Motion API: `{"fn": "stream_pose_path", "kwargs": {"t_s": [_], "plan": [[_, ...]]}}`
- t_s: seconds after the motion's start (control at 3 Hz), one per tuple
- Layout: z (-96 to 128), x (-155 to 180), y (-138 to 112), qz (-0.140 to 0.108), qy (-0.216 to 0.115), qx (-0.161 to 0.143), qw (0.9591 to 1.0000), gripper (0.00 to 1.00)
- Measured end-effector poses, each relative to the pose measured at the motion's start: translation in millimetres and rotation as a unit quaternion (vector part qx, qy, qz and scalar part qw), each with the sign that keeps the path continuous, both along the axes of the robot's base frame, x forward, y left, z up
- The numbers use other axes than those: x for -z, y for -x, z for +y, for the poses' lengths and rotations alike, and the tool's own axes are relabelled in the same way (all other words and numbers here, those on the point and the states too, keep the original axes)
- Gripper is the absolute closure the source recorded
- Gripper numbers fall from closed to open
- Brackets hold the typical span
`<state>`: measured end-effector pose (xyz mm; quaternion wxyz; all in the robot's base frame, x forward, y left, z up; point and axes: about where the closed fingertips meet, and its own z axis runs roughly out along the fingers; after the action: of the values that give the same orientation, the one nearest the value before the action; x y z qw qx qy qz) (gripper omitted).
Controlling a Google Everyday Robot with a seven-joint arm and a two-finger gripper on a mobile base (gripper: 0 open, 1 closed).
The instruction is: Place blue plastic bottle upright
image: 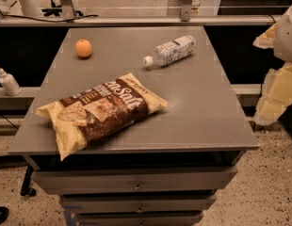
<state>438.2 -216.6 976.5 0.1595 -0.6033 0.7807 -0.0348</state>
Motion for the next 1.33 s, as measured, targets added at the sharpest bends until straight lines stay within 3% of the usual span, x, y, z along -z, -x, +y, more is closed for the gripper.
{"fn": "stream_pose_path", "kwargs": {"t_s": [0.33, 0.67, 1.0, 1.33], "plan": [[0, 0, 0, 0.000, 0.000, 0.000, 1.0000, 0.00], [6, -1, -9, -0.007, -0.005, -0.024, 0.9997, 0.00], [31, 3, -47, -0.028, -0.021, -0.085, 0.9958, 0.00], [66, 14, -94, -0.054, -0.044, -0.154, 0.9857, 0.00]]}}
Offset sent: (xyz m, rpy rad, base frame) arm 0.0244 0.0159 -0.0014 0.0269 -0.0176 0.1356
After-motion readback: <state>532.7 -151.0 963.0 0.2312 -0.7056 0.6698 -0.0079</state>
